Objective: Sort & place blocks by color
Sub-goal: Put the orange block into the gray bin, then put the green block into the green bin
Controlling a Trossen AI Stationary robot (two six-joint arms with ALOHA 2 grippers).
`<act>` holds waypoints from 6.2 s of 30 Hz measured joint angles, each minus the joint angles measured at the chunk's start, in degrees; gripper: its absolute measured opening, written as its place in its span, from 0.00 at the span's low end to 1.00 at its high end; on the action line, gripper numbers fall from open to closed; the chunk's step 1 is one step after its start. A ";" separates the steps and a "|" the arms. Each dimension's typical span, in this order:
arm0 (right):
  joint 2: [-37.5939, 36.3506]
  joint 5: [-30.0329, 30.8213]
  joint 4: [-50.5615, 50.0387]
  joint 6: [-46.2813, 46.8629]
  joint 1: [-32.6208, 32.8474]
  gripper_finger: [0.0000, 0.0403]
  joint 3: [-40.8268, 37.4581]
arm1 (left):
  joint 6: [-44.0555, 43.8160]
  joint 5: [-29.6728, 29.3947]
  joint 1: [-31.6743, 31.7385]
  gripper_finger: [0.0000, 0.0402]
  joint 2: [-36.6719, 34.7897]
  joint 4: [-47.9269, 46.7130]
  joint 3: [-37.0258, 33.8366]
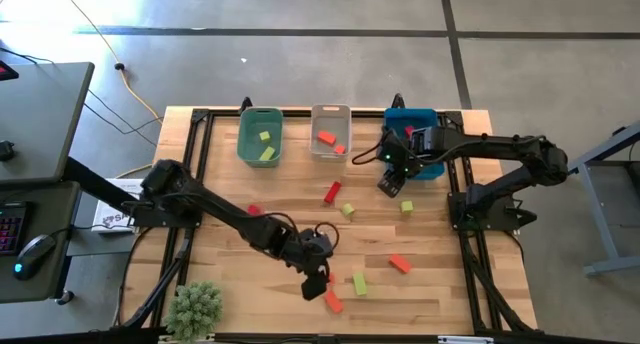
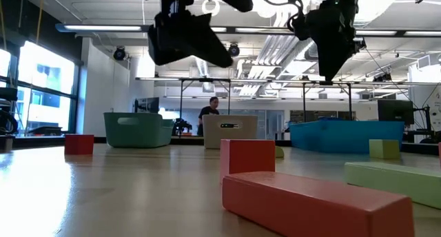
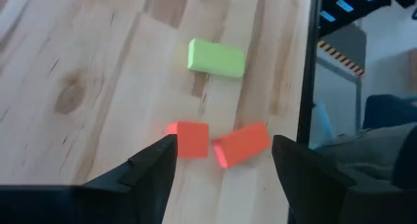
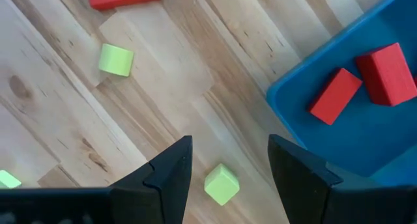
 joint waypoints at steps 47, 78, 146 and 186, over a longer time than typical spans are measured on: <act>0.02 2.90 1.66 2.63 0.75 0.47 0.00 | 8.43 -9.01 -3.39 0.59 9.69 6.68 0.19; 0.00 3.21 2.27 2.52 0.75 0.47 0.00 | 8.58 -11.81 -2.94 0.31 14.40 7.09 0.17; 1.89 0.07 7.31 42.18 8.73 0.47 -1.87 | 43.47 5.62 55.21 0.28 0.02 0.35 0.04; 3.56 9.02 3.53 64.09 18.19 0.60 -17.84 | 45.94 6.72 54.61 0.55 -1.92 3.04 0.07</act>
